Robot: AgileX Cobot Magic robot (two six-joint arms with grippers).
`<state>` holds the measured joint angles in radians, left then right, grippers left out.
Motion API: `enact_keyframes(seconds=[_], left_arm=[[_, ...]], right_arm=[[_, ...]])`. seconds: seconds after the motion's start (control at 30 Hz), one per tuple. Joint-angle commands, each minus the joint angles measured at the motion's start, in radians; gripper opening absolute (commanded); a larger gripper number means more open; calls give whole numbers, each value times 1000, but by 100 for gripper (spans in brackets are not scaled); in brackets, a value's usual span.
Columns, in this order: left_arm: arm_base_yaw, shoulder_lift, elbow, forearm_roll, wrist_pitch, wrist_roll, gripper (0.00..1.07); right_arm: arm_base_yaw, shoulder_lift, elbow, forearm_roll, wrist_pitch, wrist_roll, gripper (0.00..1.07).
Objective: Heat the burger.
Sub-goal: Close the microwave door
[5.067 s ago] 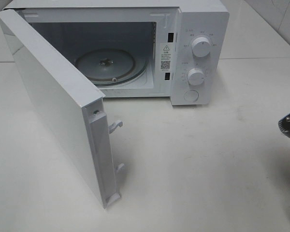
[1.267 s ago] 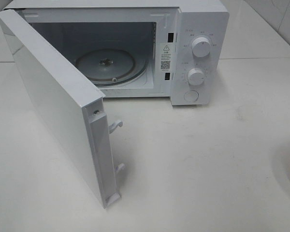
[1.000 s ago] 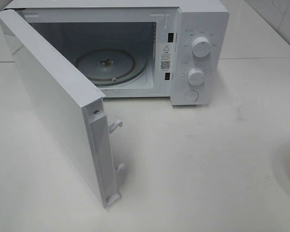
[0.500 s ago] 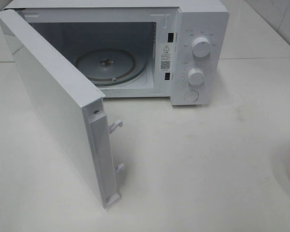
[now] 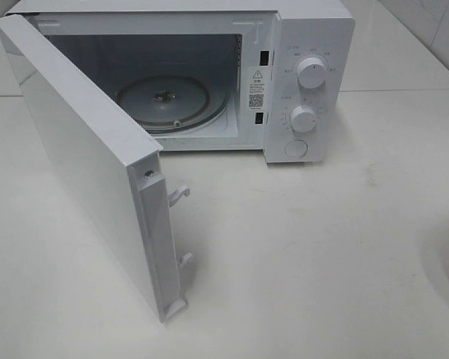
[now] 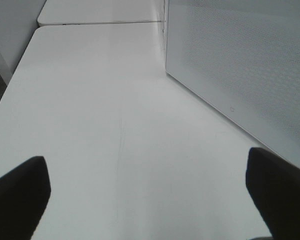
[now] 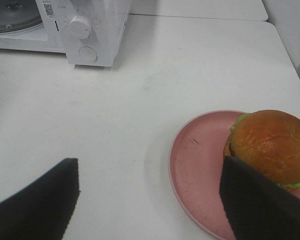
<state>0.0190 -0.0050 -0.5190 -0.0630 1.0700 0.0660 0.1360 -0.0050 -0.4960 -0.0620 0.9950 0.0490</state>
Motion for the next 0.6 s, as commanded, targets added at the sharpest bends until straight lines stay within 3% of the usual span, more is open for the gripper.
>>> enact_keyframes(seconds=[0.03, 0.6], left_arm=[[2, -4, 3, -3, -1, -1, 100], [2, -4, 3, -3, -1, -1, 100]], right_arm=[[-7, -29, 1, -1, 1, -7, 76], [-7, -29, 1, -1, 1, -7, 76]])
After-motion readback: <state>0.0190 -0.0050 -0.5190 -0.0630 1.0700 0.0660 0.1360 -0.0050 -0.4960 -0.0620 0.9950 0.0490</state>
